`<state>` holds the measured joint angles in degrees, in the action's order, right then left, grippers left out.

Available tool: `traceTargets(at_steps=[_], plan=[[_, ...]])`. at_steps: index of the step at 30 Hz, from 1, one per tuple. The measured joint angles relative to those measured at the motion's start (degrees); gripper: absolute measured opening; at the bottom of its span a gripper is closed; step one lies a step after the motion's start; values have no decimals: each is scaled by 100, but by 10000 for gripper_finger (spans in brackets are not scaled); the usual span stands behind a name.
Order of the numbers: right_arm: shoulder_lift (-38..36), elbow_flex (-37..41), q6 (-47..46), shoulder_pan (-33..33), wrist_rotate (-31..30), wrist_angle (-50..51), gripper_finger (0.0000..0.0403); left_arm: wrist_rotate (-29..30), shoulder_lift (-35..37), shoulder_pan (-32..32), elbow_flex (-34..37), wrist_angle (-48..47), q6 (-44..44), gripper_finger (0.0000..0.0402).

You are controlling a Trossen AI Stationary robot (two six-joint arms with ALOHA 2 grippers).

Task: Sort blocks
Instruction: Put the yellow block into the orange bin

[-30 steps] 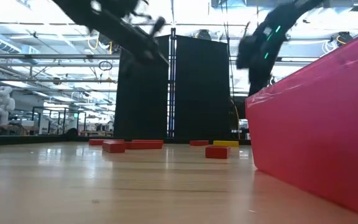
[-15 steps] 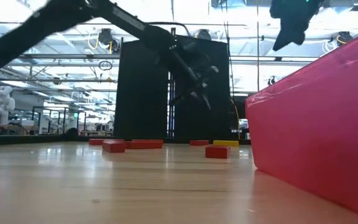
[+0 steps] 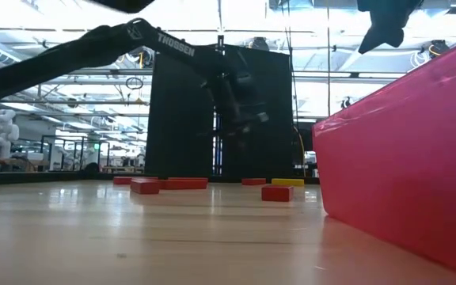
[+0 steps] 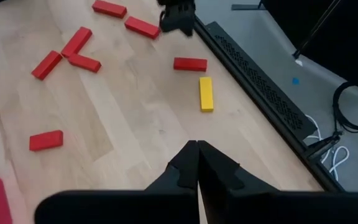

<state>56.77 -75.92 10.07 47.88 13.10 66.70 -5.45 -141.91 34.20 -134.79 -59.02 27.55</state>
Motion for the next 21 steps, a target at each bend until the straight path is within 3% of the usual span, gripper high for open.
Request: traceTargets(at_steps=[6,12,21], plan=[[0,134,29,0,13,-30,0,187,28,564,-20,-228,-663,0],[0,486,2,0,42,-50,0,495,-29,926,-20,-438,-704,0],[-48,866,-69,0,73,-51,0,411,-353,441,-25,-409,-914,0]])
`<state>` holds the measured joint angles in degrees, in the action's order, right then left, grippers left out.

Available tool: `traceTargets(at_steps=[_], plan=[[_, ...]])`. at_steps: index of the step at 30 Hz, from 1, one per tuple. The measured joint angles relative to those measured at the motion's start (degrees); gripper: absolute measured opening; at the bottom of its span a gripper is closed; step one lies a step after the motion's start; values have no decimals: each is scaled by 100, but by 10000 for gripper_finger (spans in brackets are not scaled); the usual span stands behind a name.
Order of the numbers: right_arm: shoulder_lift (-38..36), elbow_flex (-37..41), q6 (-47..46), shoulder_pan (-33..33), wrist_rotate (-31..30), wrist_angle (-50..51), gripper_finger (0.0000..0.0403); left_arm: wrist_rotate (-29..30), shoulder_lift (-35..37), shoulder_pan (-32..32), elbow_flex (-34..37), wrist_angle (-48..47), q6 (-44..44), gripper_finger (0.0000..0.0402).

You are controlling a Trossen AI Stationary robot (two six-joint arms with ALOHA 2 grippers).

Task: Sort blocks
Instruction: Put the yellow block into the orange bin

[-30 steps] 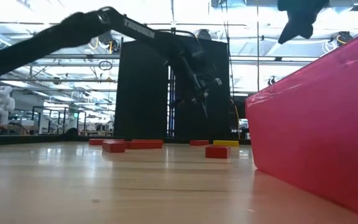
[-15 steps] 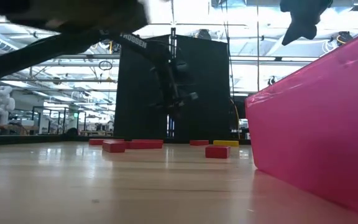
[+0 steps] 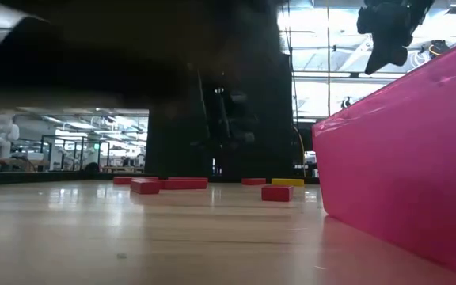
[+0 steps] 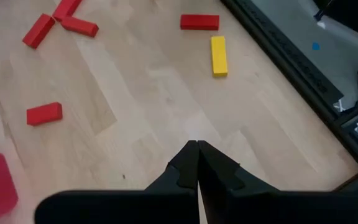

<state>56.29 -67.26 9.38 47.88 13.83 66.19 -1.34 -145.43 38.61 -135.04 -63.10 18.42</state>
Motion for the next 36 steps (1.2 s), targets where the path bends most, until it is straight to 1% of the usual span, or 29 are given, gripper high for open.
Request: traceTargets(at_steps=[3,7,11,15,16,19,20,29,30,32,33,36], plan=[[-93,0,-69,0,3,-19,0,-30,-292,-133,0,-3,-134,0],[-331,0,-176,0,4,-14,0,-308,-297,-46,-5,79,-111,0],[-621,0,-262,0,4,-26,0,-844,-301,37,0,-23,-844,0],[-870,0,-336,0,2,-34,0,-910,-288,84,6,59,-976,0],[-920,0,-369,0,1,-35,0,-1053,-288,115,10,184,-870,0],[-1031,0,-428,0,1,-54,0,-2061,-279,210,9,536,-545,0],[-1063,0,-428,0,1,-65,0,-2231,-279,216,7,614,-524,0],[-1167,-2,-574,0,-1,-157,0,-2464,-334,111,7,686,-519,0],[-1167,-2,-576,0,-1,-161,0,-2636,-341,130,7,692,-484,0],[-1167,-2,-630,0,-23,-173,0,-3338,-347,171,8,775,-333,0],[-1151,-2,-669,0,-32,-172,0,-3591,-347,181,8,861,-234,0],[-1123,-2,-701,0,-37,-174,0,-4034,-347,171,7,1259,125,0]])
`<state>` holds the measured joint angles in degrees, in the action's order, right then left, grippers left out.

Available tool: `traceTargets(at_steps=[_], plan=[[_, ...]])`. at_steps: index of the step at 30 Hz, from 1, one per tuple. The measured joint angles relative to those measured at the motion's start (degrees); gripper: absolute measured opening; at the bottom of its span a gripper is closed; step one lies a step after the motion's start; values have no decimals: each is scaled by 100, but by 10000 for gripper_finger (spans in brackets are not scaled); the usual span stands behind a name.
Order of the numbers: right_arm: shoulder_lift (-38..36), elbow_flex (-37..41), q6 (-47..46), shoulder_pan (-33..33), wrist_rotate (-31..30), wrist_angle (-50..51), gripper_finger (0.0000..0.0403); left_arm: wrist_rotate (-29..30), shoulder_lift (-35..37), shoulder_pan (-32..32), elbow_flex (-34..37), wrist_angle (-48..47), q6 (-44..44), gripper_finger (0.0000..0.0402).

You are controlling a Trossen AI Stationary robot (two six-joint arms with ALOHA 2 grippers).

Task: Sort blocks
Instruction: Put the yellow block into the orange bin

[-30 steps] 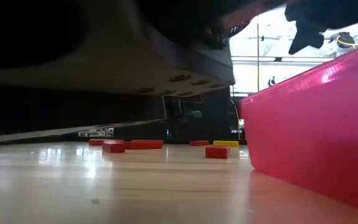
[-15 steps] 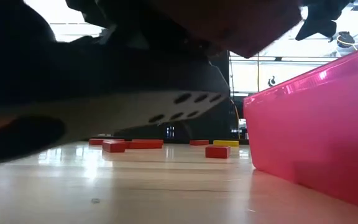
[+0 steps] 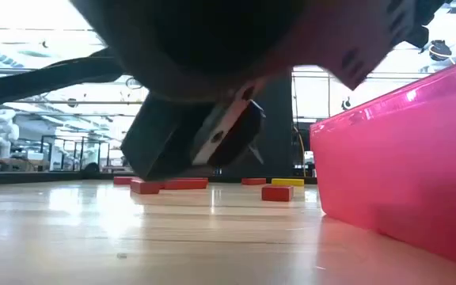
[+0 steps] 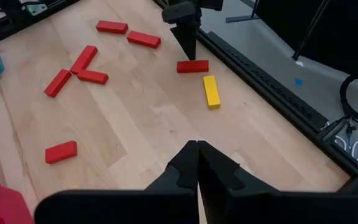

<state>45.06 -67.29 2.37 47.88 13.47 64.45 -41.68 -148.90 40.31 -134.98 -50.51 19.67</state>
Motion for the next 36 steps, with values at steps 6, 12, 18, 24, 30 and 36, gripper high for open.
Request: traceTargets(at_steps=[6,12,18,24,30,36], plan=[[-36,0,-173,0,1,4,0,2175,172,0,0,-352,-37,0],[-90,0,-173,0,-51,2,0,4114,402,-155,-4,-925,-2229,0],[-83,0,-219,1,-139,-101,0,4636,229,-461,11,-991,-3623,0],[-81,0,-346,2,-140,-127,0,3977,225,-521,-2,-839,-4972,0],[-101,0,-468,2,-119,-127,0,3757,181,-558,-2,-597,-5214,0],[-103,0,-447,2,-119,-135,0,2772,138,-637,-2,252,-5014,0]])
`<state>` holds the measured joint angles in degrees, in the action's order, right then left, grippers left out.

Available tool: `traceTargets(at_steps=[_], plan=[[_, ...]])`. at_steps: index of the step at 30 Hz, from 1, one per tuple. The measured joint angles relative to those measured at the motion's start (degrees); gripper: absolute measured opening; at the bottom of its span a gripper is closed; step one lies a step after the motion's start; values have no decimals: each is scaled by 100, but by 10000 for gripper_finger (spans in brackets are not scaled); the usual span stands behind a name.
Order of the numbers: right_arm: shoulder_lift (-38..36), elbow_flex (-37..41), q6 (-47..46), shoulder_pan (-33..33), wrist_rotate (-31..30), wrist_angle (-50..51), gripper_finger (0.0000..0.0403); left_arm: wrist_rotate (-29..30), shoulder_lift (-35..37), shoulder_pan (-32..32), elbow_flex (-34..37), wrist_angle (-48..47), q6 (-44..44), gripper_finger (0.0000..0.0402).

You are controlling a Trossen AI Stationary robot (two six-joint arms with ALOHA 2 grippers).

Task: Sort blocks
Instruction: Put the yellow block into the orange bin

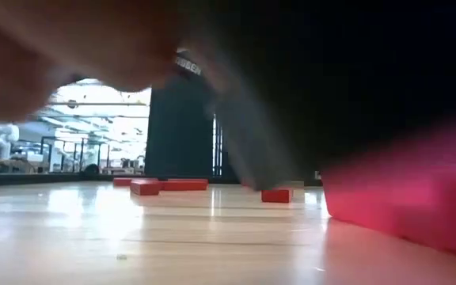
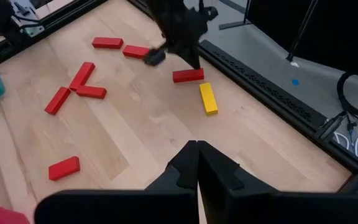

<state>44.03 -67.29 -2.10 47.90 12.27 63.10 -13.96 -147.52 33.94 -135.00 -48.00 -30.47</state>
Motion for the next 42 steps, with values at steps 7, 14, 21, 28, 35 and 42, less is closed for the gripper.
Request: traceTargets(at_steps=[7,14,21,28,35,42], plan=[[-3,0,-512,-2,-78,-145,0,914,113,-259,7,-351,150,0],[1242,50,-1494,4,-2256,-534,0,-19,1233,-145,1,-2136,1134,0],[4180,-37,-1393,-142,-2309,-914,0,78,3122,-351,-4,-2868,1638,0],[6062,-921,-1870,-611,-2341,-421,0,523,4976,-674,-11,-2943,2403,0],[7447,-3047,-2482,-983,-2331,-85,0,914,6128,-939,2,-2990,3029,0],[7949,-3818,-3808,-816,-1259,-615,0,981,6765,-1053,2,-3509,3148,0]])
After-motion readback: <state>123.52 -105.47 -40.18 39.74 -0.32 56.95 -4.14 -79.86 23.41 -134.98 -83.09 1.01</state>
